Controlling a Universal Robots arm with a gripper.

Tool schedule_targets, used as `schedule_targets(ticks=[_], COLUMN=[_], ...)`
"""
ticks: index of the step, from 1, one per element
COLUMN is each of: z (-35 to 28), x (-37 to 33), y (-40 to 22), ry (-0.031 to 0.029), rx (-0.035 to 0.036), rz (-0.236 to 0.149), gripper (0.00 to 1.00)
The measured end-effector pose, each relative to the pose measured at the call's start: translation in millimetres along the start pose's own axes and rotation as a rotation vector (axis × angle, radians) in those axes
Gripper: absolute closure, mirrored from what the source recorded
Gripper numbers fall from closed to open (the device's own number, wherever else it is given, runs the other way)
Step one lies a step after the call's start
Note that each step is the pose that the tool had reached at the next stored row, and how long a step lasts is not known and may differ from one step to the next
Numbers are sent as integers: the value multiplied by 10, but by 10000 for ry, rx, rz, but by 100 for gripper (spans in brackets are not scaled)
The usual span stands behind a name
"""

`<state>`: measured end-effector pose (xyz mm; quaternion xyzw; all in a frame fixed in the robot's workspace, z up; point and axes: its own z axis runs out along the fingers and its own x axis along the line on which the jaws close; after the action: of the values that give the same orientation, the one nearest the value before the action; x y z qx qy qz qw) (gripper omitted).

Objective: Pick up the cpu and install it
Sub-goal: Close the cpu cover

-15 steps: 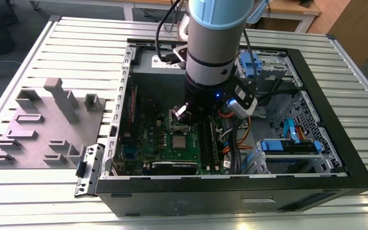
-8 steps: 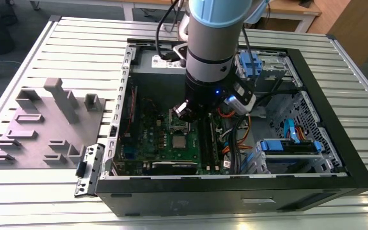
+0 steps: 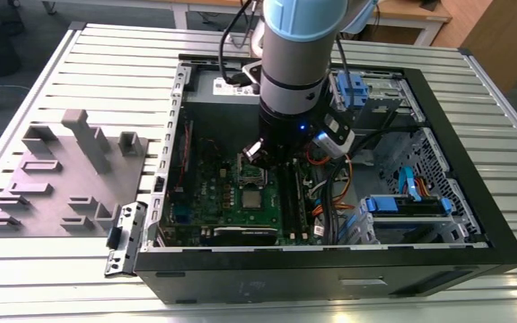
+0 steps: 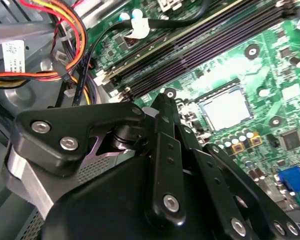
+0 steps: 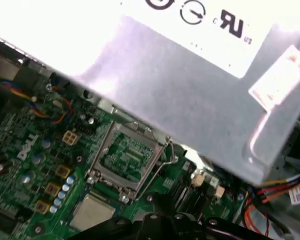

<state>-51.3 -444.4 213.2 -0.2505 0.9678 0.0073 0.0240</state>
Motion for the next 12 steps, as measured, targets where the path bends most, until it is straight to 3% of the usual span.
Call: schedule_targets(ticks=[12], z=[102], x=[15], y=[113], ry=[-3], rx=[-8], rz=[-67], gripper=[89])
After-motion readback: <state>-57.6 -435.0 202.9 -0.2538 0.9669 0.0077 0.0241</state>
